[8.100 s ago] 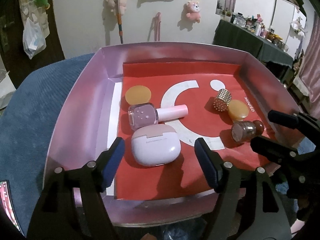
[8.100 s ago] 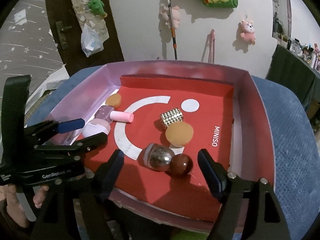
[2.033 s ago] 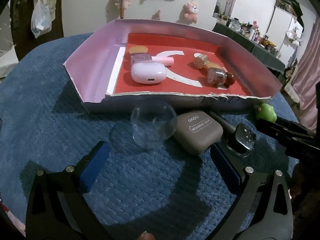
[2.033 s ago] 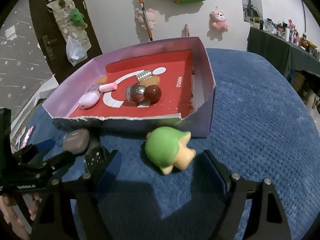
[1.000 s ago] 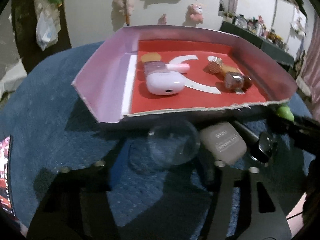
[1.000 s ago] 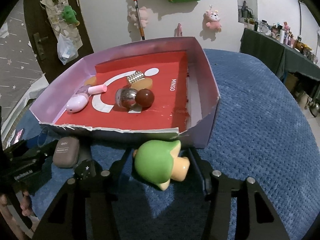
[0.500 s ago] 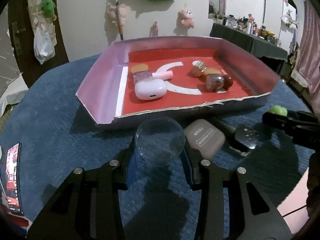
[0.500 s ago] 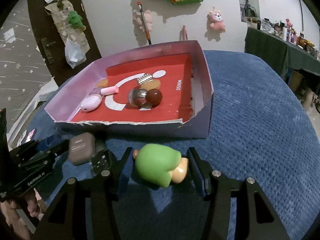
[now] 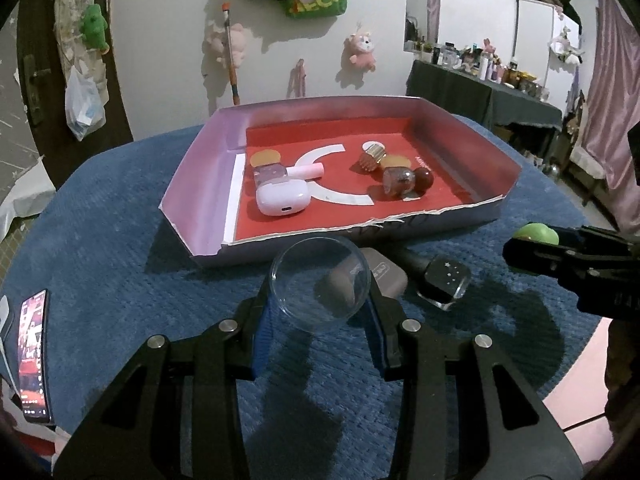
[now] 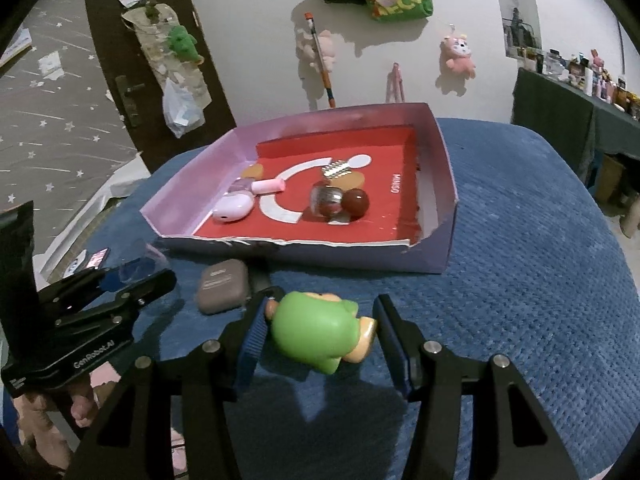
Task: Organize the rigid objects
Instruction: 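Carry the glass cup and green toy over the box with both tools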
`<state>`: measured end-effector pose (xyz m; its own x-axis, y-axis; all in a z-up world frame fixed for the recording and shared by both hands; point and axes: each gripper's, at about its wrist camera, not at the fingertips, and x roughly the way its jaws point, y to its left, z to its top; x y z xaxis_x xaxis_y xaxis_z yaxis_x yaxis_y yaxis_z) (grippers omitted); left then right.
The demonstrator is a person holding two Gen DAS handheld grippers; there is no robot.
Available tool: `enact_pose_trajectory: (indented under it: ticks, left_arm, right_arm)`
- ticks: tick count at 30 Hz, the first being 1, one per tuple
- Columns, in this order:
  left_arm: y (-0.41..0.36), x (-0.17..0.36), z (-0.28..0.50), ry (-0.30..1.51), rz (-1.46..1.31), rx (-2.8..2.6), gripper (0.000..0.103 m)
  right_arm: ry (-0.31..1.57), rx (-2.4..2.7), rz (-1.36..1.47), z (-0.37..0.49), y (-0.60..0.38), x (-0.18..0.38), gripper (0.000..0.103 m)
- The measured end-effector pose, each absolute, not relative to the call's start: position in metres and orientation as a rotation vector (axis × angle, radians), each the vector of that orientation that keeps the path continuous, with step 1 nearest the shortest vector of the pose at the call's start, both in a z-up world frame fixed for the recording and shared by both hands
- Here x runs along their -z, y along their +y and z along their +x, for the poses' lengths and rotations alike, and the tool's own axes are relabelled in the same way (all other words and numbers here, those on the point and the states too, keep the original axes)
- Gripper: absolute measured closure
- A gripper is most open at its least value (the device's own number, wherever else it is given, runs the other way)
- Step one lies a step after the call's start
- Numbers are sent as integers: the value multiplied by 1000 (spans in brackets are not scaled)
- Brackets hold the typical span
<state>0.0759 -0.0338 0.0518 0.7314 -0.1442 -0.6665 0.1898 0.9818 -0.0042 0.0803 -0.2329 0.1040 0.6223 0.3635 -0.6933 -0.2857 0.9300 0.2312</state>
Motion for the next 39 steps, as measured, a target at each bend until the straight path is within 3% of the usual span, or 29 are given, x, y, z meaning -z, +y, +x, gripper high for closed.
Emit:
enact_pose_trajectory:
  ticks: [22,39]
  left_arm:
    - [-32,-81,120,692,33,225,66]
    - [-35,-37,184,885,10,241,66]
  right_arm:
    - [783,-462,77,115,-216,-136,46]
    - [902,-444,15,184,-200,-105,46]
